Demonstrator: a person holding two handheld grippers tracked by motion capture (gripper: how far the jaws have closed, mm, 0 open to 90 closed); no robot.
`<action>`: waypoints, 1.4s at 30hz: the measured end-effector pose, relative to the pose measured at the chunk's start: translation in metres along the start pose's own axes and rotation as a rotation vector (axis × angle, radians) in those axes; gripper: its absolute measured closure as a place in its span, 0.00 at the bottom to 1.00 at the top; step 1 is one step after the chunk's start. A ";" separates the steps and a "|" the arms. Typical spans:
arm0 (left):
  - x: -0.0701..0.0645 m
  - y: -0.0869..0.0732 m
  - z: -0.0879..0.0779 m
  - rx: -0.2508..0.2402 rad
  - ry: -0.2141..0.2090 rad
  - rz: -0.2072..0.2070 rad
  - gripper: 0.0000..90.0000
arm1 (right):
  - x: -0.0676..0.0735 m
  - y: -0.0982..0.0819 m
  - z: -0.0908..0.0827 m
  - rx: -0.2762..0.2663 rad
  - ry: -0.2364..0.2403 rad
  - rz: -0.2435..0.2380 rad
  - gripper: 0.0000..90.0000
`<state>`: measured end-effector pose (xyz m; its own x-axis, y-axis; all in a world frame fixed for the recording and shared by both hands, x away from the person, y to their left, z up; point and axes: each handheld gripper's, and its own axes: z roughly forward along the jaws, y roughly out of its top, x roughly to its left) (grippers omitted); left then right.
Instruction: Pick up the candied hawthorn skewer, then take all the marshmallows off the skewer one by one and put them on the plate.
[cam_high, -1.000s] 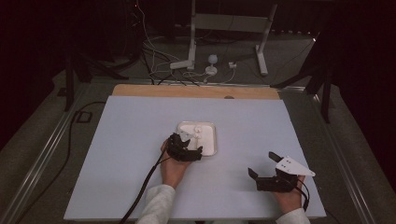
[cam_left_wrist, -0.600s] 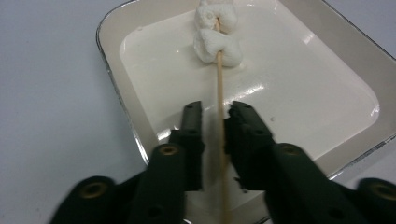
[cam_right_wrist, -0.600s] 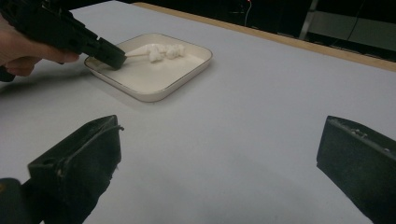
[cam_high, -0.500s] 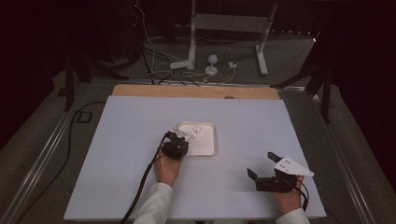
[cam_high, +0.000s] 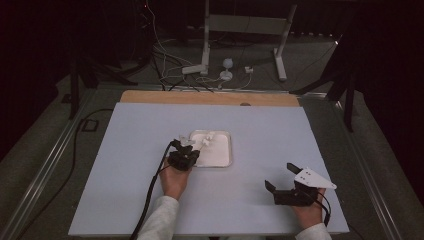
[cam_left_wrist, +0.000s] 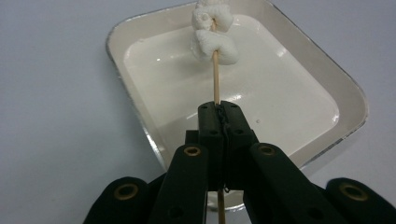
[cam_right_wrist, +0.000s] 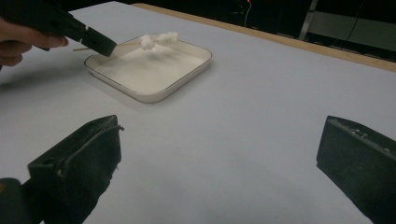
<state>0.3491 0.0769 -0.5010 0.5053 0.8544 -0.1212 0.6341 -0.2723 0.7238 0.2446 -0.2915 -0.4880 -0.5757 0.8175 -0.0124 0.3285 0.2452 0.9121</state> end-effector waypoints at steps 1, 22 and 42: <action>0.001 0.000 -0.002 -0.009 -0.003 -0.006 1.00 | 0.000 0.000 0.000 0.000 0.000 -0.001 0.00; 0.026 -0.015 -0.055 -0.149 -0.052 -0.017 1.00 | 0.000 0.000 0.001 0.003 0.000 0.000 0.00; 0.031 -0.027 -0.075 -0.235 -0.171 0.004 1.00 | 0.002 0.004 0.005 -0.002 0.025 0.015 0.00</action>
<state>0.3036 0.1438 -0.4737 0.6115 0.7611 -0.2161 0.4891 -0.1490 0.8594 0.2484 -0.2859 -0.4865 -0.5893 0.8079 0.0110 0.3354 0.2322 0.9130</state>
